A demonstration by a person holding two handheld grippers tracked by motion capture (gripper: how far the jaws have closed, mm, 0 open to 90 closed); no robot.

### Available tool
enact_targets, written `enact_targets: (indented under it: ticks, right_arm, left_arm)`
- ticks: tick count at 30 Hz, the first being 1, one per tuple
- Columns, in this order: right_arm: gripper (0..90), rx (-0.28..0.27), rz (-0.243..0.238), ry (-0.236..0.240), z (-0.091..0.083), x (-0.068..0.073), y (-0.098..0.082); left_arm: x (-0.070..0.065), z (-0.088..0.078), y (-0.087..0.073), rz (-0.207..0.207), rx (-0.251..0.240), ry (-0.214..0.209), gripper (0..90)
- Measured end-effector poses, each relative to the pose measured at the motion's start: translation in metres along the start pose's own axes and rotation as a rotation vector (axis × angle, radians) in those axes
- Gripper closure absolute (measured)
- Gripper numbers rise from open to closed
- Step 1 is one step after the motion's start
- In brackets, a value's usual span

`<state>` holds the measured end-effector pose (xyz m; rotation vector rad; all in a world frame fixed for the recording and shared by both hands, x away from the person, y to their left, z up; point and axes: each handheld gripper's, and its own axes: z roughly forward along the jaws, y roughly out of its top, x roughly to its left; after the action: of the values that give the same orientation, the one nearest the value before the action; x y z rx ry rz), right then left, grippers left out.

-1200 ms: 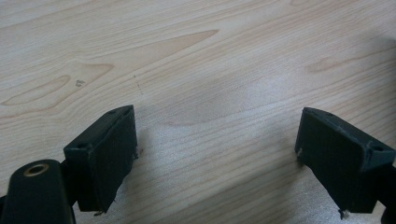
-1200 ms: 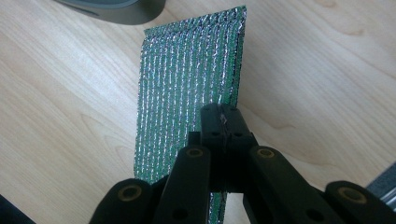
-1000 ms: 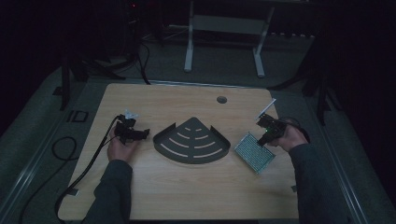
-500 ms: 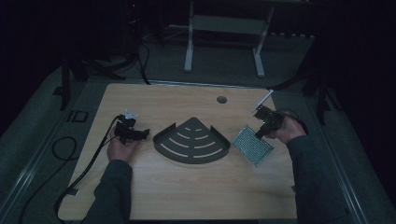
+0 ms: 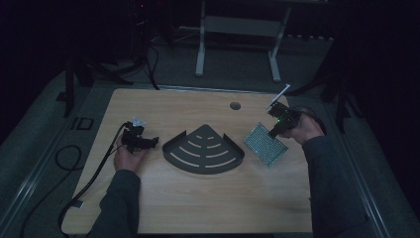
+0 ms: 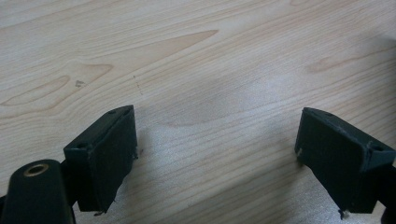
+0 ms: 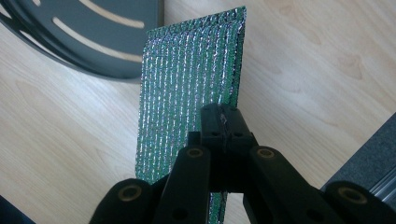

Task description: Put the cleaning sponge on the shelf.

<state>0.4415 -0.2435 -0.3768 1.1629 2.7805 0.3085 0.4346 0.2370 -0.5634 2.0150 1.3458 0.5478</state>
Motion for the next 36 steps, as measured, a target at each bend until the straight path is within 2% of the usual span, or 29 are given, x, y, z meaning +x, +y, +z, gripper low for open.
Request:
enact_targets:
  ticks: [13,26,36]
  right_arm:
    - [89.7,-0.026,0.002,0.012,0.001,0.012,0.022]
    - [89.8,-0.047,0.014,0.028,0.011,0.019,0.037]
    - [89.8,-0.045,0.002,0.038,0.018,0.028,0.049]
  left_arm:
    - [0.000,0.000,0.000,0.000,0.000,0.000,13.6]
    - [0.000,0.000,0.000,-0.001,0.000,0.000,13.6]
    - [0.000,0.000,0.000,-0.001,0.000,0.000,13.6]
